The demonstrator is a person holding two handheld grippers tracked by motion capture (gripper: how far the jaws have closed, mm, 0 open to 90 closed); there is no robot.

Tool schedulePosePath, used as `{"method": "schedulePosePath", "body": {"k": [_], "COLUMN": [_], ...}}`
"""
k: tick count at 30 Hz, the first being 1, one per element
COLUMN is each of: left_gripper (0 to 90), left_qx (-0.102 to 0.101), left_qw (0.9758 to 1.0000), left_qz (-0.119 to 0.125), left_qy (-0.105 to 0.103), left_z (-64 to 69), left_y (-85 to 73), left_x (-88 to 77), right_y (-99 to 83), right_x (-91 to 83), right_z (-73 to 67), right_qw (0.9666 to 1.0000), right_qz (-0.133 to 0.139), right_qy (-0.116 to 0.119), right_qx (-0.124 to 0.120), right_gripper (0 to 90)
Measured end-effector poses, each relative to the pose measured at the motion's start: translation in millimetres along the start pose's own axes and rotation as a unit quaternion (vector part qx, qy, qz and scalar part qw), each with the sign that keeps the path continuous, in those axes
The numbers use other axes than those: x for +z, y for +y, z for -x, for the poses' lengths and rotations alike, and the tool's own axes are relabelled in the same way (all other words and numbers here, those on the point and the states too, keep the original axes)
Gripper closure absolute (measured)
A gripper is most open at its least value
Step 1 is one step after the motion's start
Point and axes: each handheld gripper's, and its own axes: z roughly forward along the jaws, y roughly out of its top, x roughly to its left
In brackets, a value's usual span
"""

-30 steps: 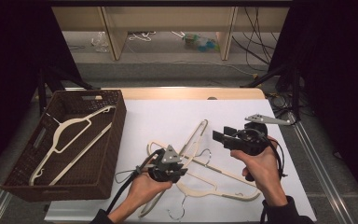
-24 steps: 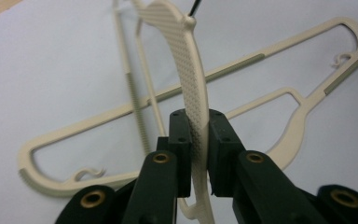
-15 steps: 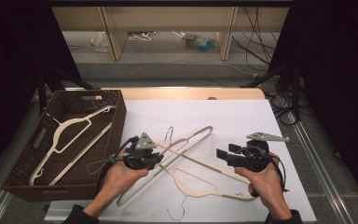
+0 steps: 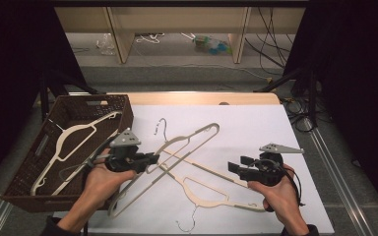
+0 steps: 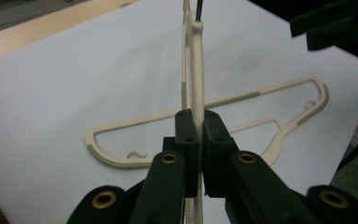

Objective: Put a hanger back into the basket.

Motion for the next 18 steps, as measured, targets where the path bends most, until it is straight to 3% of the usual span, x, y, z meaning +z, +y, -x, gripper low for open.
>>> {"method": "schedulePosePath", "body": {"k": [4, 11, 18], "left_gripper": [86.7, 86.7, 86.7], "left_qx": [-0.013, -0.033, -0.036], "left_qw": [0.9994, 0.9972, 0.9946], "left_qz": [0.033, 0.066, 0.091], "left_qy": [-0.006, -0.009, 0.033], "left_z": [-3.8, -18.2, -46.5], "left_y": [9.5, 21.0, 28.9], "left_x": [-23.0, -60.8, -102.8], "right_y": [-3.4, -9.9, -13.0], "right_x": [-0.4, 5.8, 8.2], "right_z": [-0.3, 0.0, 1.5], "right_qw": [1.0000, 0.9998, 0.9997], "right_qz": [-0.003, -0.013, -0.019], "right_qy": [0.001, 0.013, 0.014], "right_qx": [-0.002, -0.003, 0.003], "right_gripper": [37.2, 34.3, 34.2]}}
